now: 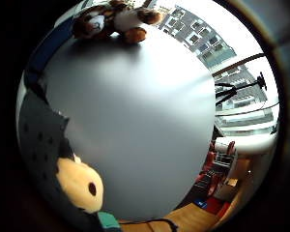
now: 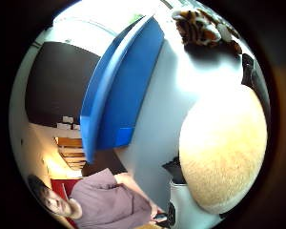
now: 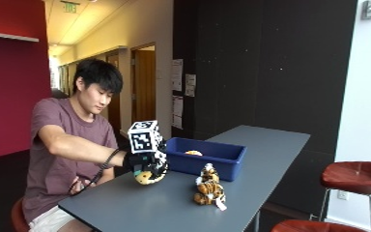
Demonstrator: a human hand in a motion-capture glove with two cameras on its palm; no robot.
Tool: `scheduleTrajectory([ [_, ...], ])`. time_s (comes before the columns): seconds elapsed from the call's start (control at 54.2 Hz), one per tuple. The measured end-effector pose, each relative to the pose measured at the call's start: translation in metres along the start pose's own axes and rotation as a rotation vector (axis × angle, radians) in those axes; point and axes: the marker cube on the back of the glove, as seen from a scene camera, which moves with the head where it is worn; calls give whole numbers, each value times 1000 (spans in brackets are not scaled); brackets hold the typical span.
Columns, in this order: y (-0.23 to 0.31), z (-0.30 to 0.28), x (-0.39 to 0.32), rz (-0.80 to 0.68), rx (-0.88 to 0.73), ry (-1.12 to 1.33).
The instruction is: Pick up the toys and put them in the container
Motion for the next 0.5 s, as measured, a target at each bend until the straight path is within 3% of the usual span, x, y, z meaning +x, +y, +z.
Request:
scheduleTrajectory([
  [0.166, -20, -76, -15, 41, 47, 32],
  [0.369, -47, -148, -80, -49, 175, 118],
  [0.499, -68, -155, -138, -363, 180, 205],
])
